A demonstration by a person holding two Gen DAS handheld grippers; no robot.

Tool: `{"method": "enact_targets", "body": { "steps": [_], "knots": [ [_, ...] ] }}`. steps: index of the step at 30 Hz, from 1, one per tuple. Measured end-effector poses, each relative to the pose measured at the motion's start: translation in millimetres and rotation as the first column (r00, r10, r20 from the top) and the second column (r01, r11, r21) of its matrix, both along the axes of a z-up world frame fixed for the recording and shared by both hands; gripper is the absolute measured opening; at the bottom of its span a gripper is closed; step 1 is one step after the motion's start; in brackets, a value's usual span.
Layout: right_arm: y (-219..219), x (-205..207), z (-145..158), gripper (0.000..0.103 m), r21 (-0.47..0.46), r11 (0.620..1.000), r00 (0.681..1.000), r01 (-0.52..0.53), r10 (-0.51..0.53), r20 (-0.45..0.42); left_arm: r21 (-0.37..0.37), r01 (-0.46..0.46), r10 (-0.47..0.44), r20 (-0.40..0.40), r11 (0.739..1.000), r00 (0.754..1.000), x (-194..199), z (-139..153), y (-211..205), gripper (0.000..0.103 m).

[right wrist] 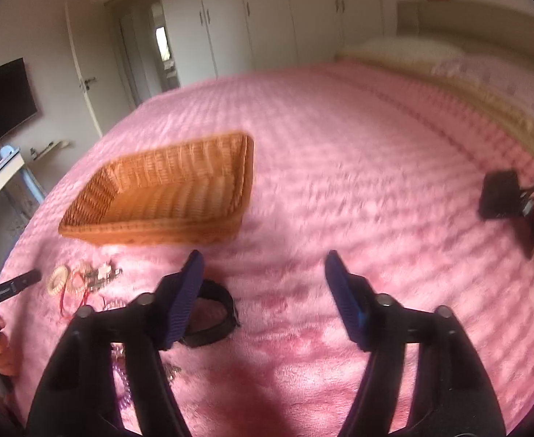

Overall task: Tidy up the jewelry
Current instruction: 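Grasp the cream coil hair tie with the left tool while the right tool grasps the black watch, then carry both items into the wicker basket and open both tools to release them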

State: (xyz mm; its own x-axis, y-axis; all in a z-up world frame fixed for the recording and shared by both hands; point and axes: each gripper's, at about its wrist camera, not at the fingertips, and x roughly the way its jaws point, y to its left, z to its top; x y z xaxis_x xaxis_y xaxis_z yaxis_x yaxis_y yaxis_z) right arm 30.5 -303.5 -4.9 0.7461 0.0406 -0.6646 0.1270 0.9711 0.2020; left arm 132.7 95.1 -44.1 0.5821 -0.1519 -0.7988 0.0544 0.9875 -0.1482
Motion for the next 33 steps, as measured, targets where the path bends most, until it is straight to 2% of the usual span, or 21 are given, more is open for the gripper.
{"method": "enact_targets", "body": {
  "steps": [2, 4, 5, 11, 18, 22, 24, 26, 28, 33],
  "knots": [
    [9, 9, -14, 0.051, 0.014, 0.999, 0.997, -0.046, 0.047, -0.057, -0.022, 0.004, -0.004, -0.017, 1.000, 1.000, 6, -3, 3, 0.033],
    [18, 17, -27, 0.042, 0.001, 0.998, 0.993, -0.062, 0.062, -0.100, -0.032, 0.005, -0.006, -0.012, 0.999, 1.000, 9, -6, 5, 0.032],
    [22, 21, -32, 0.039, -0.010, 0.998, 0.991, -0.067, 0.065, -0.116, -0.033, 0.011, -0.012, -0.011, 0.999, 1.000, 9, -8, 6, 0.028],
    [38, 33, -49, 0.038, -0.043, 0.993, 0.982, -0.109, 0.101, -0.162, -0.080, 0.059, -0.060, -0.005, 0.995, 0.998, 9, -11, 3, 0.014],
    [44, 45, -53, 0.036, -0.064, 0.989, 0.976, -0.132, 0.118, -0.185, -0.062, 0.083, -0.084, -0.004, 0.995, 0.996, 12, -16, -9, 0.015],
    [54, 42, -53, 0.018, -0.082, 0.980, 0.967, -0.181, 0.162, -0.197, -0.001, 0.098, -0.098, 0.005, 0.995, 0.995, 12, -18, -20, 0.015],
    [63, 36, -52, 0.018, -0.135, 0.972, 0.967, -0.193, 0.166, -0.192, 0.051, 0.097, -0.098, 0.014, 0.994, 0.995, 11, -18, -27, 0.012],
    [67, 33, -52, 0.013, -0.145, 0.971, 0.969, -0.192, 0.164, -0.183, 0.086, 0.101, -0.103, 0.027, 0.991, 0.994, 8, -17, -32, 0.009],
    [64, 28, -50, 0.010, -0.119, 0.976, 0.973, -0.184, 0.164, -0.164, 0.114, 0.106, -0.111, 0.044, 0.988, 0.993, 5, -15, -37, 0.009],
    [47, 15, -39, 0.010, -0.019, 0.984, 0.980, -0.175, 0.172, -0.104, 0.068, 0.131, -0.138, 0.113, 0.989, 0.984, -8, 0, -41, 0.009]
  ]
}}
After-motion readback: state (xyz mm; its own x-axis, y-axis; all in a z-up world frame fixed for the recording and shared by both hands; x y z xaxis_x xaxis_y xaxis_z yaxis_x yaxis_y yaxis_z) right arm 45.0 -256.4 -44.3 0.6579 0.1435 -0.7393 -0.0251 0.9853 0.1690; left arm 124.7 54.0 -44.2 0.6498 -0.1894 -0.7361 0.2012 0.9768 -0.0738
